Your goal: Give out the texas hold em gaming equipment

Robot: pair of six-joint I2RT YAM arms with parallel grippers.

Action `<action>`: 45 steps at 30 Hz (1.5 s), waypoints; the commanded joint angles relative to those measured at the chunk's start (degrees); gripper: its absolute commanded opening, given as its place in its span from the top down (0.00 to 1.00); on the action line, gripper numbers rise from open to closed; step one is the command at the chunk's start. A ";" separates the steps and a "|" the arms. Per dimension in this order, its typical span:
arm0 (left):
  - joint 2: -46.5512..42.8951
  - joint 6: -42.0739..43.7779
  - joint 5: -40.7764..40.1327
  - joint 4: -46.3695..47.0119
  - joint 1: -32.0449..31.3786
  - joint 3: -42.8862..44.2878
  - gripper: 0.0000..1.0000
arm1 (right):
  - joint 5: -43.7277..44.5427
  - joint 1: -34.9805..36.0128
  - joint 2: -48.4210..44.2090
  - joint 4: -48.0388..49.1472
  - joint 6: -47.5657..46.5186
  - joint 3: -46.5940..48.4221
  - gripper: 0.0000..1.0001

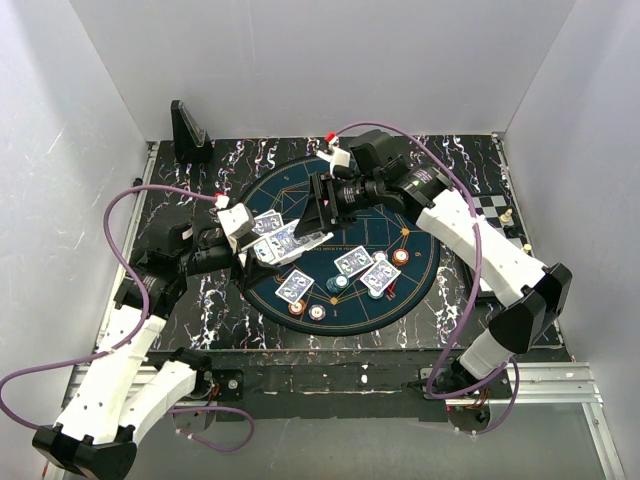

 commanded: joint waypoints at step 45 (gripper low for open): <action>-0.40 2.00 1.33 0.37 -0.18 2.96 1.00 | -6.54 1.38 -2.24 15.48 11.48 -6.46 0.30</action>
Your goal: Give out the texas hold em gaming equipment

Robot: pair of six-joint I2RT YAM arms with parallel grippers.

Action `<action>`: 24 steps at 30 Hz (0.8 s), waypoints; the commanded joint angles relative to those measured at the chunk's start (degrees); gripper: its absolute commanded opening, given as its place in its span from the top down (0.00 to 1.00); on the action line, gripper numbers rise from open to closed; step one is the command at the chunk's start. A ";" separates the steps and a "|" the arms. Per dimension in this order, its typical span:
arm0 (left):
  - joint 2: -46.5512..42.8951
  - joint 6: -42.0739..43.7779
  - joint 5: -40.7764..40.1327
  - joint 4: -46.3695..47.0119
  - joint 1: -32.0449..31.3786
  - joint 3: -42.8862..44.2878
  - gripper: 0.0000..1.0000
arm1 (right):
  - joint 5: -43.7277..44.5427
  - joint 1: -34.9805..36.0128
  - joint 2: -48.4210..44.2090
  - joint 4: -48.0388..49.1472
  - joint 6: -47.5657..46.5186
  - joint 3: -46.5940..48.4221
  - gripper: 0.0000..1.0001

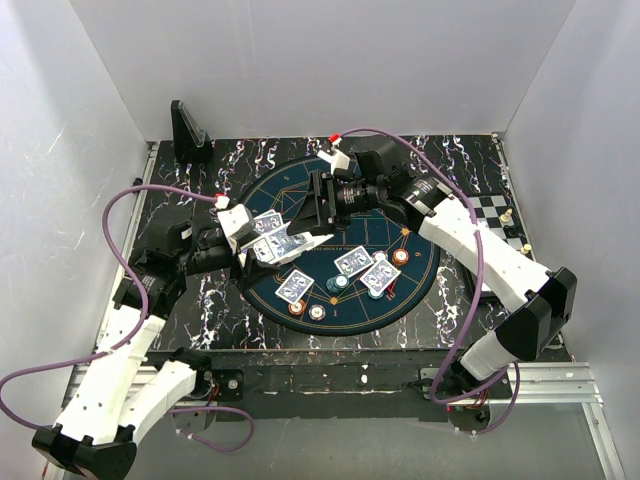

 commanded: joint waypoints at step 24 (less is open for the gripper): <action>0.21 -1.49 2.10 2.41 -0.18 3.38 1.00 | -1.40 0.47 0.61 -0.91 -1.85 0.34 0.72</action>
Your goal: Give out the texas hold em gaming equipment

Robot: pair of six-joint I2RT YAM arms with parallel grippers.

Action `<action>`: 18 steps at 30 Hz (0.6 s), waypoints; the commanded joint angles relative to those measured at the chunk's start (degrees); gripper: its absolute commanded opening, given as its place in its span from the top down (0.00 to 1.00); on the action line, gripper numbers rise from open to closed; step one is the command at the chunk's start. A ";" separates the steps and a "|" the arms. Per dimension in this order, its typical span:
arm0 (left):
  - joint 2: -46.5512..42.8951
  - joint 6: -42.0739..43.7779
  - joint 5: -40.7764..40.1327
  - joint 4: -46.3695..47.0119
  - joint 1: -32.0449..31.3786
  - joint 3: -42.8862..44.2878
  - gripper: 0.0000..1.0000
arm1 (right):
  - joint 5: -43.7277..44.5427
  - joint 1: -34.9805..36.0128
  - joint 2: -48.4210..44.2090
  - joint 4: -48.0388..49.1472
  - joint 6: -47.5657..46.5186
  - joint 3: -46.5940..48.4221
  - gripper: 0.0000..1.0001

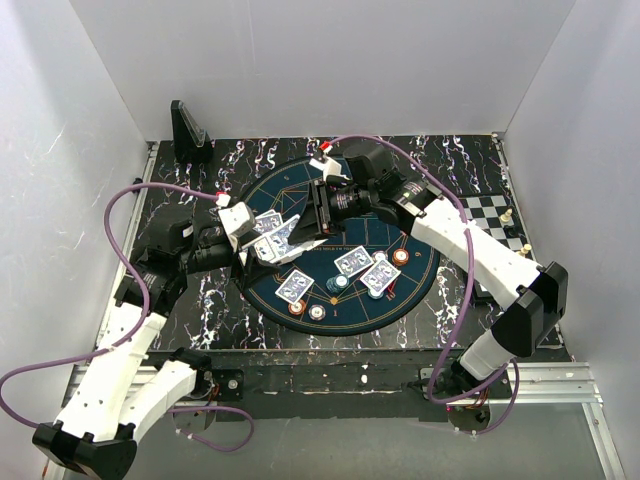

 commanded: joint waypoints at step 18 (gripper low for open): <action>-1.59 -1.95 2.41 2.92 -0.18 2.57 1.00 | 1.57 -2.96 -2.66 -4.53 -4.57 2.44 0.65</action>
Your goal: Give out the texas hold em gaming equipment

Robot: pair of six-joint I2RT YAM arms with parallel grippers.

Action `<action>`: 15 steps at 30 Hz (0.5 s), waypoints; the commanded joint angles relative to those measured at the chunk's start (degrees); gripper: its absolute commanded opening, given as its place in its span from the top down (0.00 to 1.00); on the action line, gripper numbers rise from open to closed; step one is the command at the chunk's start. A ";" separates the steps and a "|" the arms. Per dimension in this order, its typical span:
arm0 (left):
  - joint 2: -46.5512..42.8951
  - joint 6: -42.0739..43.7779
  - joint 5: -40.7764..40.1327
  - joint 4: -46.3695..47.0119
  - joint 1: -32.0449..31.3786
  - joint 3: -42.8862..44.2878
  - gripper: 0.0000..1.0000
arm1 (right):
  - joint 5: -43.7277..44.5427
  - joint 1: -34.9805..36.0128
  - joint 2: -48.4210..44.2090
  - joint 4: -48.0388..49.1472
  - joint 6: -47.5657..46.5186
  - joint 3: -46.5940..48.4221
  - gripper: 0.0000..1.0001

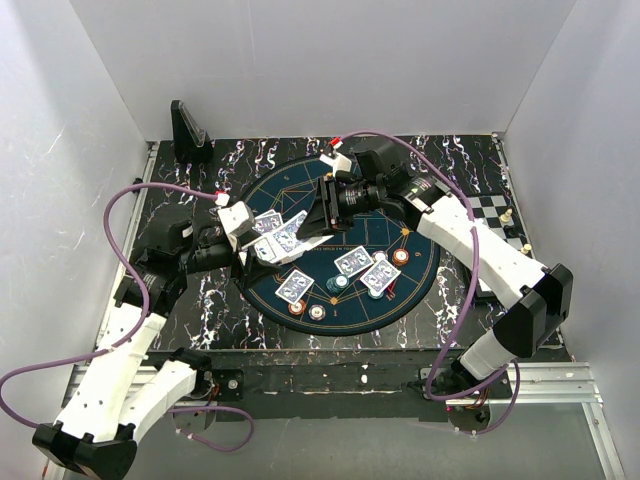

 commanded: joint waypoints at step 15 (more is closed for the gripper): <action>-2.00 -1.06 2.08 2.68 -0.18 2.48 1.00 | 6.74 -0.14 -1.25 -9.10 -8.80 8.22 0.58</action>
